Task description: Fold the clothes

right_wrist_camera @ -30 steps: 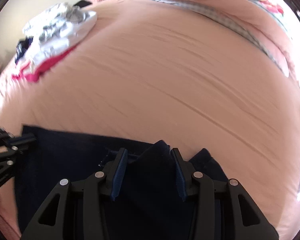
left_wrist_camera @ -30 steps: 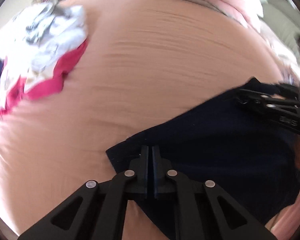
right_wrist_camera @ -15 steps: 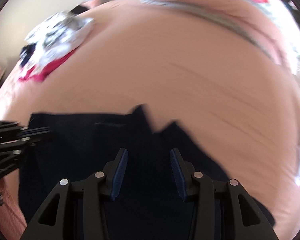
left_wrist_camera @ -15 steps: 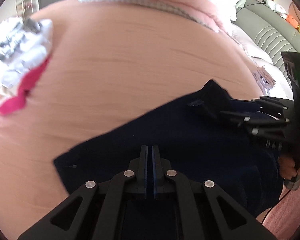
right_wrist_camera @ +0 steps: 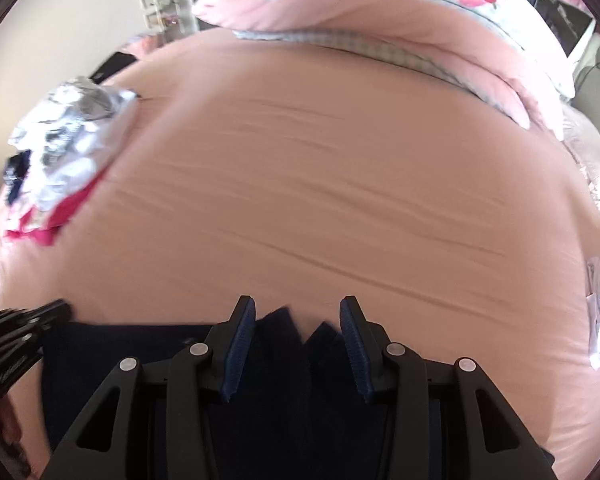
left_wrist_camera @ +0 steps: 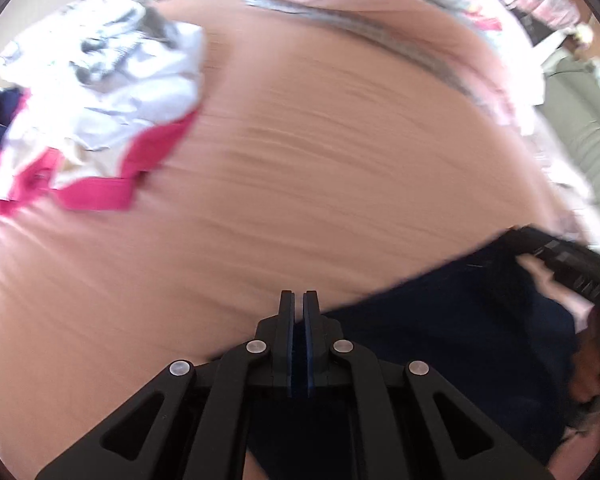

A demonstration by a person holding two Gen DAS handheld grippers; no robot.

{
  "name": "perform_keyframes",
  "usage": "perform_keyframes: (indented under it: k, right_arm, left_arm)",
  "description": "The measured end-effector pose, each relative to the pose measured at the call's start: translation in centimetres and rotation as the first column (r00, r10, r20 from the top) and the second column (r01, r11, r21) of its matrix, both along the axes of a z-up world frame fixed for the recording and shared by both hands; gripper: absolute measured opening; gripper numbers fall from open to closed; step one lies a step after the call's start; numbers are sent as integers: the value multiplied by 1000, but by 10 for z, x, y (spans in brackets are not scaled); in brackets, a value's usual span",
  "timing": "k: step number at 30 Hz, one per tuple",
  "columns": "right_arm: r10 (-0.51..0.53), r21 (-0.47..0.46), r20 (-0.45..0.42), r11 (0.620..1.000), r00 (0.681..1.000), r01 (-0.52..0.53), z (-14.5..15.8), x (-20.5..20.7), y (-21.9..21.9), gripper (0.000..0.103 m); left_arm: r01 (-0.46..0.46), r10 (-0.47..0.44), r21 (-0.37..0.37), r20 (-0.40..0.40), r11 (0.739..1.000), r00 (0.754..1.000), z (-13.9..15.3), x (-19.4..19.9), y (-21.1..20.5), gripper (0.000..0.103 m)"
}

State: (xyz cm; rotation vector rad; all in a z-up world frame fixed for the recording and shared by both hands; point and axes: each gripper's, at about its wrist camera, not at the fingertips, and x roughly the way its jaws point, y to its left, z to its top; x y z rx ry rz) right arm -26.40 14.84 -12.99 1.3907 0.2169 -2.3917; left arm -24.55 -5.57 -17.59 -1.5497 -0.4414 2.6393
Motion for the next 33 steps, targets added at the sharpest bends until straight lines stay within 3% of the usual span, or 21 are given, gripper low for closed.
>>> perform_keyframes:
  k: [2, 5, 7, 8, 13, 19, 23, 26, 29, 30, 33]
  right_arm:
    - [74, -15, 46, 997, 996, -73, -3, 14, -10, 43]
    - [207, 50, 133, 975, 969, -215, -24, 33, -31, 43]
    - [216, 146, 135, 961, 967, -235, -40, 31, -42, 43]
    - [208, 148, 130, 963, 969, -227, -43, 27, -43, 43]
    - [99, 100, 27, 990, 995, -101, -38, -7, -39, 41]
    - [12, 40, -37, 999, 999, -10, -21, -14, -24, 41]
    - [23, -21, 15, 1000, 1000, -23, -3, 7, -22, 41]
    - [95, 35, 101, 995, 990, -99, -13, 22, -23, 42]
    - [203, 182, 142, 957, 969, -228, -41, 30, -42, 42]
    - [228, 206, 116, 947, 967, -248, -46, 30, -47, 42]
    - [197, 186, 80, 960, 977, -209, -46, 14, -53, 43]
  left_arm:
    - [109, -110, 55, 6, 992, 994, 3, 1, 18, 4]
    - [212, -215, 50, 54, 976, 975, -7, 0, 40, 4]
    - [211, -212, 25, 80, 977, 974, -18, 1, 44, 4]
    - [205, -206, 19, 84, 979, 975, -21, 0, 44, 4]
    - [69, -71, -101, -23, 992, 997, -19, -6, 28, 4]
    - [8, -16, -123, -66, 992, 998, -11, -4, 36, 4]
    - [175, -176, 31, 51, 984, 983, -19, -9, 37, 4]
    - [280, -280, 15, 121, 960, 952, -21, -5, 46, 5]
    - [285, -281, -12, 144, 958, 949, -32, -5, 51, 4]
    - [277, -272, -19, 140, 961, 952, -35, -7, 52, 4]
    - [186, -184, -24, 48, 982, 982, -41, -23, 46, 4]
